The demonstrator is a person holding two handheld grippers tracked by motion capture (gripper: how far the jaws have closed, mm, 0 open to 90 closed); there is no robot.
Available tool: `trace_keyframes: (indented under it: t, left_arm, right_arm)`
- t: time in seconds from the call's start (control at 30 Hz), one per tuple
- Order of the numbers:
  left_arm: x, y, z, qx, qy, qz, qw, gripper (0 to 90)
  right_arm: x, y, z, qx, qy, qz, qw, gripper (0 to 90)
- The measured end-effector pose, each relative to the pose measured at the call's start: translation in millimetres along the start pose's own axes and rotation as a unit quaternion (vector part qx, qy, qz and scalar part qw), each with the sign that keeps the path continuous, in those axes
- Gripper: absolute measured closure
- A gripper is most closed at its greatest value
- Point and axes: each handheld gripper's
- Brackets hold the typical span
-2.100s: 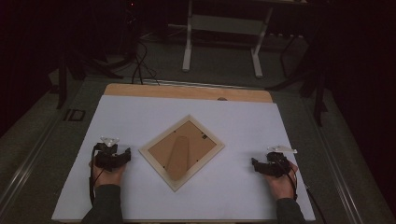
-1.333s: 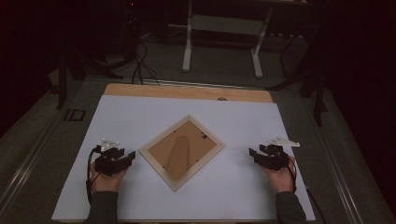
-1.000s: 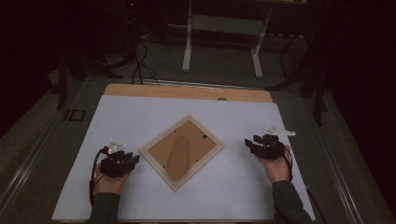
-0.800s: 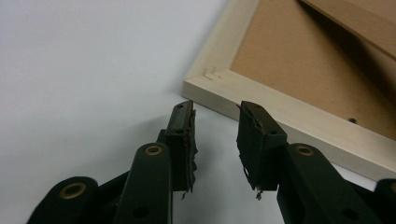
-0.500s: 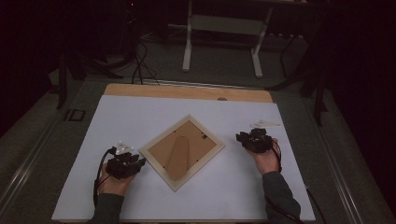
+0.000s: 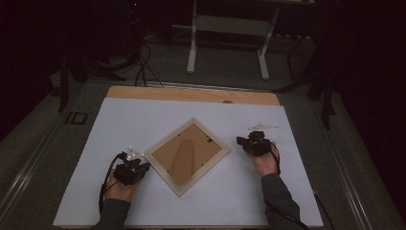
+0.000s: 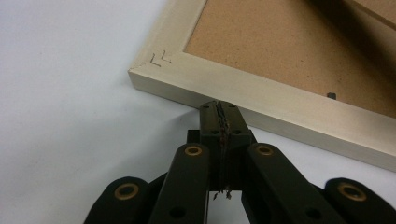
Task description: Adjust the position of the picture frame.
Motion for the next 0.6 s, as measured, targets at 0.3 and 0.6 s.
trace_keyframes:
  t: [0.3, 0.6]
  left_arm:
    - [3.2, 0.8, -1.2, 0.002, -0.011, -0.011, 0.9999, 90.0]
    - [5.1, 3.6, -3.6, 0.0, -0.009, -0.021, 0.9997, 90.0]
  right_arm:
    - [15.0, -6.1, -5.5, -0.001, -0.014, -0.007, 0.9999, 89.8]
    - [28.4, -7.0, -1.0, 0.006, -0.039, -0.015, 0.9991, 89.8]
Point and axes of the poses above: each handheld gripper's, and its own axes: x roughly forward along the jaws, z roughly out of its underside, y roughly to its right, and after that the axes turned 13 degrees about -y, right-handed
